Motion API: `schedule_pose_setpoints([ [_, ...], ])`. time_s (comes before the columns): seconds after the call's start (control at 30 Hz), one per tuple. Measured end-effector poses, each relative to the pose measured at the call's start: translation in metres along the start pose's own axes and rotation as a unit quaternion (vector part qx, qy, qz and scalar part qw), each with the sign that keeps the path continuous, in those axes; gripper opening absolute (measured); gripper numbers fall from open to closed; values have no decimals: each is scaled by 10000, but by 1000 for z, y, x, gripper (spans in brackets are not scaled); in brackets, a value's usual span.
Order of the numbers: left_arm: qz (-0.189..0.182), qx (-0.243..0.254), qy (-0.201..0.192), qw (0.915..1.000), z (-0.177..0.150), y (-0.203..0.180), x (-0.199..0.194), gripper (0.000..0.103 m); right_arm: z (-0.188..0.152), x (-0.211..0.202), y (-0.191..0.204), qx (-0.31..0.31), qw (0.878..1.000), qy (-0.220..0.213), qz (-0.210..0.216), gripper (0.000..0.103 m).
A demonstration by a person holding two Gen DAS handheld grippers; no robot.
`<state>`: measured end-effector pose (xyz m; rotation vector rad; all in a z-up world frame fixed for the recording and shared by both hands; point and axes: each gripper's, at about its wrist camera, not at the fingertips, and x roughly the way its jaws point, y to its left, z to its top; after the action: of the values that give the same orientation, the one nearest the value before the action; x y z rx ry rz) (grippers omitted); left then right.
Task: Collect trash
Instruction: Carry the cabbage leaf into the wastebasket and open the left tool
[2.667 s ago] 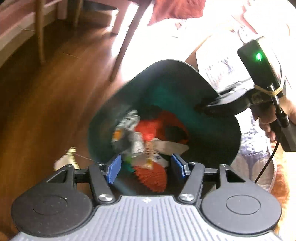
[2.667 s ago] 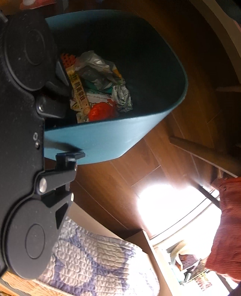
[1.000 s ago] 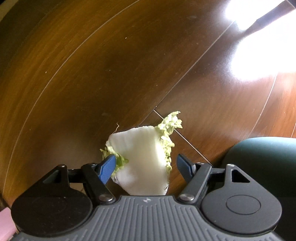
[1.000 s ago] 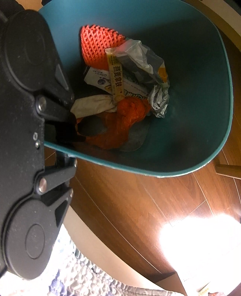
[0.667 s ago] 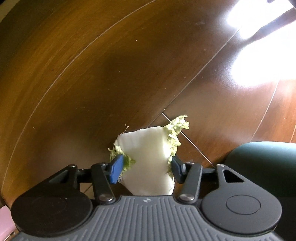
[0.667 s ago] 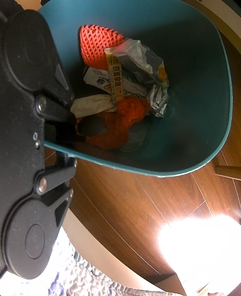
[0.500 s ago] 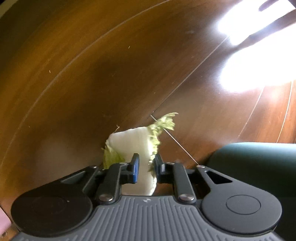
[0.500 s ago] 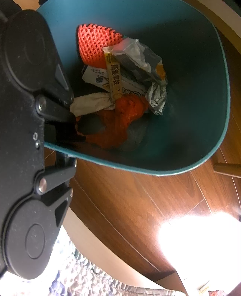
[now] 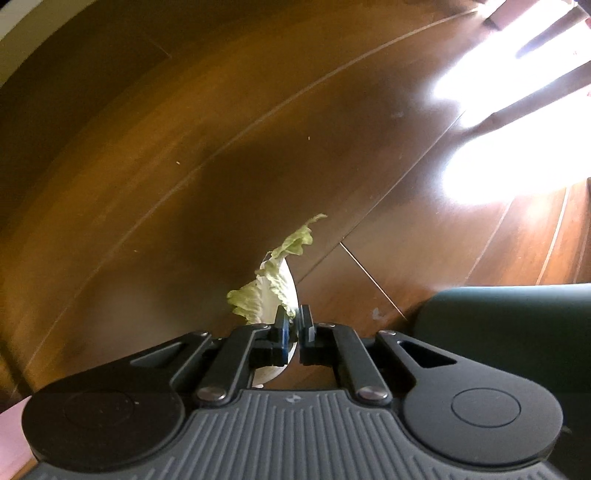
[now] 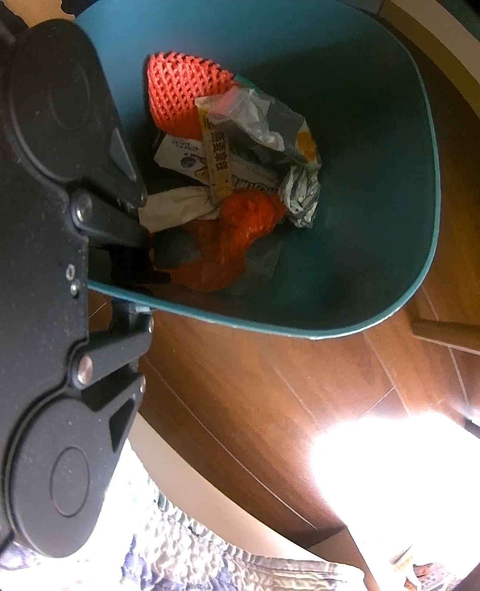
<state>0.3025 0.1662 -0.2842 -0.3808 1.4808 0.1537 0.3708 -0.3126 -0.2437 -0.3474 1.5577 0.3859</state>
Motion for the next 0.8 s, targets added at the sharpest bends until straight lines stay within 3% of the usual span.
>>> schedule_pose_setpoints([
  [0.13, -46, 137, -76, 9999, -2, 5, -33, 4, -1, -8, 16, -141, 9997, -76, -157, 6],
  [0.4, -321, 459, -564, 9968, -19, -6, -147, 4, -2, -19, 49, -519, 9971, -138, -546, 6],
  [0.63, -934, 711, -1057, 9874, -47, -33, -228, 4, -9, -27, 75, -935, 9907, -278, -947, 7],
  [0.8, -1402, 969, -855, 9817, -70, -63, -244, 4, -12, -30, 90, -1167, 9863, -343, -1110, 8],
])
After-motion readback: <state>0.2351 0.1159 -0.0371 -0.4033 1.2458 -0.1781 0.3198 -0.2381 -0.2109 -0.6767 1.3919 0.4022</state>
